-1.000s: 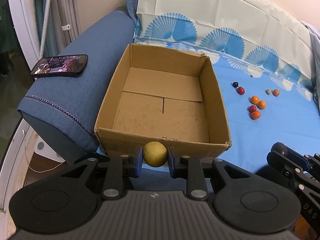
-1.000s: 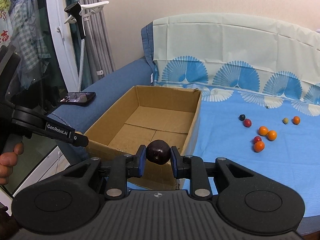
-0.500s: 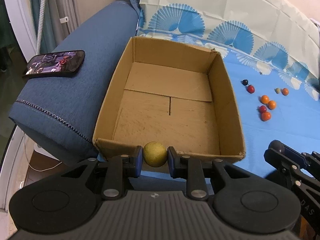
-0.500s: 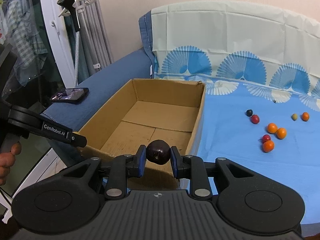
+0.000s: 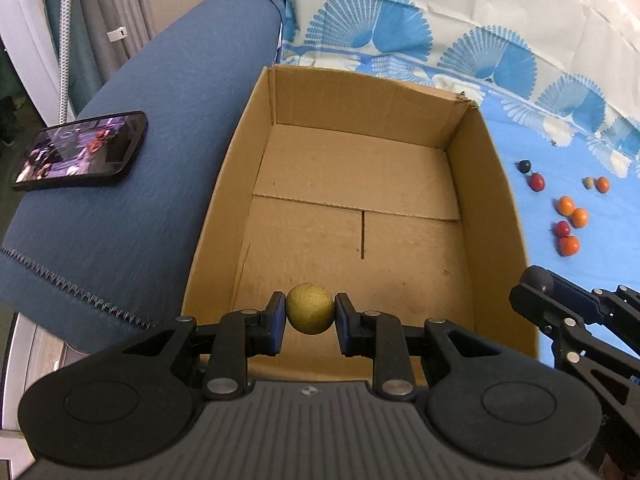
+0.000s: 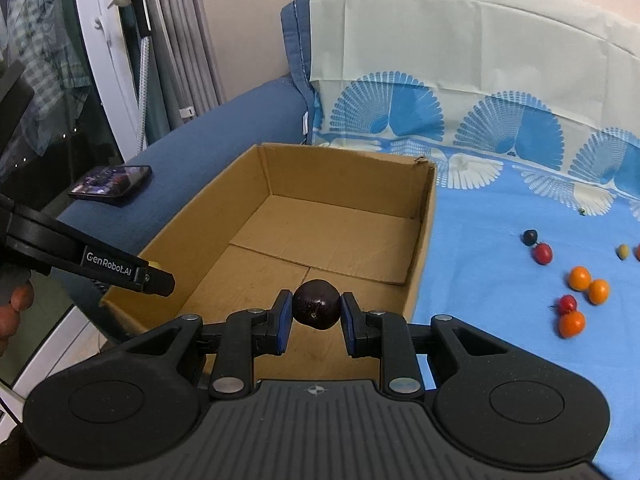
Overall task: Organize fruits
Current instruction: 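Carry the yellow-green plum with the left tool while the right tool carries the dark plum into the box, then open both tools to drop the plums into the box and withdraw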
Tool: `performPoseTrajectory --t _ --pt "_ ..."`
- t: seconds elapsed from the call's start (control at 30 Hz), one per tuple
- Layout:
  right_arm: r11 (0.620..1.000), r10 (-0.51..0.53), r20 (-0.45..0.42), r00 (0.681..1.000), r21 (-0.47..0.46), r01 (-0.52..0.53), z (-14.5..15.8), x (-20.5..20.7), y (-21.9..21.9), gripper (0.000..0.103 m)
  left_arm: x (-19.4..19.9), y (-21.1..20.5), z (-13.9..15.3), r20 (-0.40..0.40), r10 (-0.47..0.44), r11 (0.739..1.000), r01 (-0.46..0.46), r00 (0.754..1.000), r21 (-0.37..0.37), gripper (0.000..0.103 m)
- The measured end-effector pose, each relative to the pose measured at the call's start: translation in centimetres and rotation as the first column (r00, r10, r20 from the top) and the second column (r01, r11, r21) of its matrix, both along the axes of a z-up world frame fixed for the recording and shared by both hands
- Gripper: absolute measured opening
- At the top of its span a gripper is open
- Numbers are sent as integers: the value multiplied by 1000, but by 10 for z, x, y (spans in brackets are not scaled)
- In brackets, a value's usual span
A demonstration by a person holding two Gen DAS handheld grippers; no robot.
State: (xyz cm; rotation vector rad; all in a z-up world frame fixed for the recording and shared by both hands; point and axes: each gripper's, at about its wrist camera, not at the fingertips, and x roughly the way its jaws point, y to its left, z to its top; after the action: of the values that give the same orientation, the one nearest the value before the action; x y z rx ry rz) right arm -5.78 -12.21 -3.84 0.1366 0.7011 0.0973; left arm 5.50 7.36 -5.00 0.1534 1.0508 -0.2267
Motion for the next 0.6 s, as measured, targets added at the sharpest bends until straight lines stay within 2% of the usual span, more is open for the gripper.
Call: performPoseTrajectory --t 0.33,0.6 --pt "1000 15 -83 996 -12 -16 -39 46 0 27 43 -11 -39 -50 4 998 -1 999 57 29" --pt "999 32 -117 993 -30 -36 -59 64 1 27 64 -18 -62 -70 2 995 5 998 99 29"
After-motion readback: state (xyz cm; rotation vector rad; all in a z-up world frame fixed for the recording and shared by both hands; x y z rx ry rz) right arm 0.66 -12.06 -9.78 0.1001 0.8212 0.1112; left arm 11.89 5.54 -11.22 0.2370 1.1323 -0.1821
